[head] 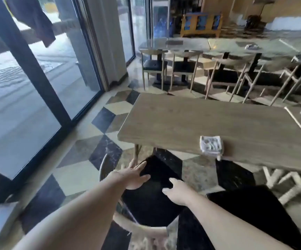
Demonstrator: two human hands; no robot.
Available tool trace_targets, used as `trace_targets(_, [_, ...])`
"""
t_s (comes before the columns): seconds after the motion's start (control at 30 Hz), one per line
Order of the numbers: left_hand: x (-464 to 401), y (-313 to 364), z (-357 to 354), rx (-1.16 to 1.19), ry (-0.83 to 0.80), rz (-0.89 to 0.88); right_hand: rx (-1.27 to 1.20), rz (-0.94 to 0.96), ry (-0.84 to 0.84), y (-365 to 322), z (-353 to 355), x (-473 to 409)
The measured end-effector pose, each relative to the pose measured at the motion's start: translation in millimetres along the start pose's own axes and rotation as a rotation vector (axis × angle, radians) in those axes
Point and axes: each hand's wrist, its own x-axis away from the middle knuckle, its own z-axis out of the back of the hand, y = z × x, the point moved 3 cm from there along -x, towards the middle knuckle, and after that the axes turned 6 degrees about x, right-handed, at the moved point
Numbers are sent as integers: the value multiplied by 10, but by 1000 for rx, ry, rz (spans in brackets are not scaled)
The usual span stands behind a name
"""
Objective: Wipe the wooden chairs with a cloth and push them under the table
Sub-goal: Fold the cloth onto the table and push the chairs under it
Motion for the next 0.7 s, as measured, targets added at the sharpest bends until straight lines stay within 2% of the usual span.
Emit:
trace_targets(0.13, [-218, -835, -502, -31, -80, 3, -28, -103, -85, -294, -925, -84])
trace_targets(0.17, [-248, -1082, -636, -52, -143, -13, -48, -155, -113, -441, -1214, -71])
trace_targets(0.27, [-318, -1481, -762, -63, -187, -58, 14, -241, -74, -707, -1596, -86])
trace_targets(0.43, [-379, -1842, -896, -217, -270, -223, 42, -250, 29, -1012, -1952, -149])
trace_targets(0.5, [-556, -1921, -869, -233, -257, -240, 34, -346, 124, -1029, -1989, -234])
trace_targets(0.57, [-706, -1949, -805, -83, -125, -168, -178, -503, 372, -941, -1972, -224])
trace_targets(0.63, [-931, -2016, -682, 397, 117, 5, -646, -743, 657, -724, -1955, -249])
trace_targets(0.67, [-1056, -2076, -637, 689, 235, 119, -879, -868, 744, -609, -1967, -262])
trace_targets(0.7, [-1182, -2133, -602, 924, 301, 233, -1070, -1000, 755, -489, -2003, -301])
